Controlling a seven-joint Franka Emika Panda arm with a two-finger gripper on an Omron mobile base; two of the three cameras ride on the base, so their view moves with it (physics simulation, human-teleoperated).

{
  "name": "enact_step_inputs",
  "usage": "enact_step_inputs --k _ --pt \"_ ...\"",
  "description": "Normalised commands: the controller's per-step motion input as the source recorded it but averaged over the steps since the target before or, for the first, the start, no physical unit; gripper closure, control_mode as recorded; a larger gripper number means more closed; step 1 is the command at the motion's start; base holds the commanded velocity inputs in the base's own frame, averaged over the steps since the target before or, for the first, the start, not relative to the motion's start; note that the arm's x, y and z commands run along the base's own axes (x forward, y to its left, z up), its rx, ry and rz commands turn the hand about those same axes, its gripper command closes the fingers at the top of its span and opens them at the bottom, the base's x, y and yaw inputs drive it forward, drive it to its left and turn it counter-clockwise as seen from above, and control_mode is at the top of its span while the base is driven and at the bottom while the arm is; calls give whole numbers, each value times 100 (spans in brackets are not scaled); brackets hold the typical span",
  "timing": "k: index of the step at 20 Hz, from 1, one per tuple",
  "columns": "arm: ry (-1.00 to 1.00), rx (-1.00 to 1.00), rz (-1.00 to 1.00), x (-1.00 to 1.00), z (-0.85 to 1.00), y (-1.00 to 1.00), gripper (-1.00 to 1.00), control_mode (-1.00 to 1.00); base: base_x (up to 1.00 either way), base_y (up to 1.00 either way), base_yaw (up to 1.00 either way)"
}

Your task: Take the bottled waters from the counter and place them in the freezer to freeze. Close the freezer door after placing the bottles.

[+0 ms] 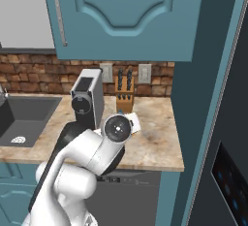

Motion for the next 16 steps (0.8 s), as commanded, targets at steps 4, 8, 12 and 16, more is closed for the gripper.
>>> enact_step_inputs --k 4,8,12,16 --pt "-16 0 0 51 -27 8 -100 -100 0 0 0" --pt "-17 10 0 36 -29 0 -100 -100 0 0 0" --pt "-2 9 1 24 -27 0 -100 -100 0 0 0" --pt "0 6 5 8 -19 -1 -100 -100 0 0 0"
